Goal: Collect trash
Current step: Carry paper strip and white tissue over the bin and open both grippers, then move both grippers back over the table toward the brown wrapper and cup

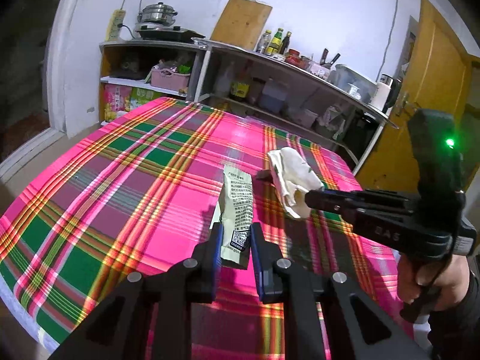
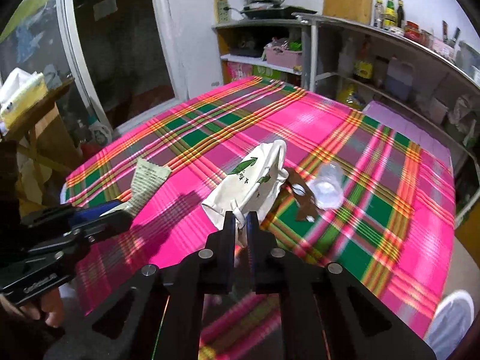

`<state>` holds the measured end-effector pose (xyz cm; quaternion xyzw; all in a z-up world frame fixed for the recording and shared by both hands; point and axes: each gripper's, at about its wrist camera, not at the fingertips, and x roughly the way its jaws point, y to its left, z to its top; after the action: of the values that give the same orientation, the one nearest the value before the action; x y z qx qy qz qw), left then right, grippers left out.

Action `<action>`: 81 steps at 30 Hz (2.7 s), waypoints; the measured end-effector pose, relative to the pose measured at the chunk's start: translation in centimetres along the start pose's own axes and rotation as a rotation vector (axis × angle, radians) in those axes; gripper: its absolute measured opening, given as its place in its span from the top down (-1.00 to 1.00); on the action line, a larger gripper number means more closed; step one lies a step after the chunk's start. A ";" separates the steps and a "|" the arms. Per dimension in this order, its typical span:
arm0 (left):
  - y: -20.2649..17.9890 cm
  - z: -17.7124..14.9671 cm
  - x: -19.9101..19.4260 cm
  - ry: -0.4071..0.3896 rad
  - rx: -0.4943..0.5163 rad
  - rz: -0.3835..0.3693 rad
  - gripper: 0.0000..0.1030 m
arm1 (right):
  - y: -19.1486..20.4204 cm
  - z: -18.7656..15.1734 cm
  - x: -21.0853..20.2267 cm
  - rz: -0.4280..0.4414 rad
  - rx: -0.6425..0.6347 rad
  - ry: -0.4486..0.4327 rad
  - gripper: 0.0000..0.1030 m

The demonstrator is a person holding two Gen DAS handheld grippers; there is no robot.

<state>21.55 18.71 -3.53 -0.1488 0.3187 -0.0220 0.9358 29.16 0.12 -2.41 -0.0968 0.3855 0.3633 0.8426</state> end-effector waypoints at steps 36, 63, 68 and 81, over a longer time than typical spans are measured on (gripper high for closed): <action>-25.0 -5.1 1.3 0.126 0.308 -0.307 0.64 | -13.1 -19.2 -21.7 -0.353 0.471 -0.137 0.85; -31.1 -6.3 11.0 0.305 0.307 -0.404 0.34 | -19.3 -22.8 -20.7 -0.421 0.596 -0.062 0.77; -29.8 -5.6 9.1 0.255 0.298 -0.381 0.34 | -18.0 -22.0 -21.6 -0.401 0.566 -0.104 0.76; -25.4 -4.7 2.7 0.133 0.298 -0.273 0.34 | -12.7 -19.0 -22.3 -0.298 0.470 -0.182 0.30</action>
<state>22.20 -7.21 -1.25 -0.0490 0.3498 -0.2054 0.9127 17.08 -29.40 -0.83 0.0784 0.3633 0.1434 0.9172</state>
